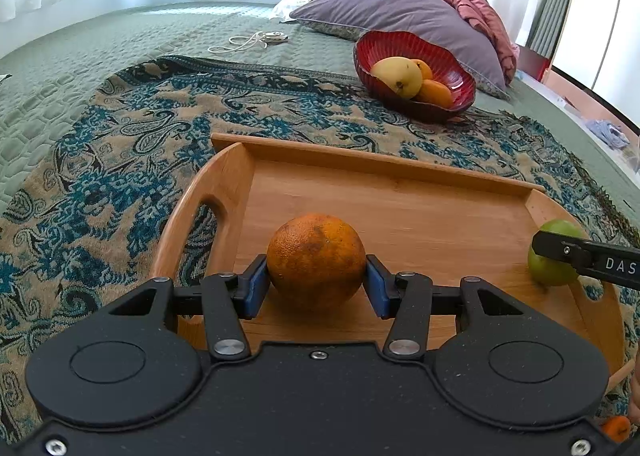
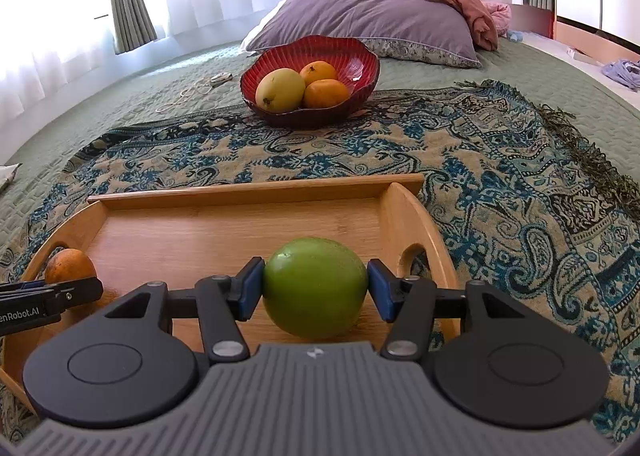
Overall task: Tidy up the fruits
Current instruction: 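Carry both fruits onto the wooden tray and open both grippers, then withdraw both tools from the tray back toward the loose fruit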
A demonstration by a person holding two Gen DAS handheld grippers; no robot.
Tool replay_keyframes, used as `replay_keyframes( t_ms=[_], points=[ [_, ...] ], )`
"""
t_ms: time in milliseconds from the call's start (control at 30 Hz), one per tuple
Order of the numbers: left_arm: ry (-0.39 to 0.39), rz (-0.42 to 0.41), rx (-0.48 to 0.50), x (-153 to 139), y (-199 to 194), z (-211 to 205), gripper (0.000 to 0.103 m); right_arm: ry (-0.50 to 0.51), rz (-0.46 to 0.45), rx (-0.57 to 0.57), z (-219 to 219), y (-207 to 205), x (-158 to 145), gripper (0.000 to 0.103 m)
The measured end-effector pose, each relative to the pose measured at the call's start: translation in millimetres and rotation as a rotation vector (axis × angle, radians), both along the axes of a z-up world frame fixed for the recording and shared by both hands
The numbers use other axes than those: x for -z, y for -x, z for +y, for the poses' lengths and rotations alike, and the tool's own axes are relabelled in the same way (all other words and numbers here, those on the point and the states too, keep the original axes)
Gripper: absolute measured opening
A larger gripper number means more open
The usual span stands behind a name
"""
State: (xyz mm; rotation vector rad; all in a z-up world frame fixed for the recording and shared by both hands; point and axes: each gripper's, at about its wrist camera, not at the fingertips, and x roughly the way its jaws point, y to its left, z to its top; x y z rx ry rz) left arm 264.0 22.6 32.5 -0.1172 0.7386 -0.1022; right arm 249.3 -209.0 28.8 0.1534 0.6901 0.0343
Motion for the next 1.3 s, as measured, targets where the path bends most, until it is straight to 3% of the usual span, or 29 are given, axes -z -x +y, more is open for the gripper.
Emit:
replay_keyframes(
  t_ms=[533, 600, 667, 700, 867, 1300],
  points=[
    [-0.005, 0.012, 0.006, -1.8, 1.1, 2.5, 0.049, 0.01, -0.001, -0.004, 0.7, 1.3, 0.4, 0.06],
    [-0.014, -0.004, 0.006, -4.2, 4.4, 4.1, 0.053, 0.01, -0.003, -0.004, 0.7, 1.8, 0.5, 0.063],
    [-0.02, -0.016, 0.005, -7.4, 7.6, 5.7, 0.067, 0.006, -0.017, -0.002, -0.4, 3.9, -0.9, 0.067],
    [-0.017, -0.022, 0.007, -9.1, 9.6, 7.3, 0.07, 0.004, -0.027, -0.001, -0.9, 5.6, -2.4, 0.073],
    [0.0, -0.046, 0.016, -16.7, 21.1, 14.0, 0.081, -0.004, -0.067, 0.001, -4.5, 14.1, -9.7, 0.081],
    [-0.042, -0.121, 0.075, -24.1, 78.3, 15.0, 0.091, 0.028, -0.115, -0.048, -5.6, 55.9, -8.6, 0.092]
  ],
)
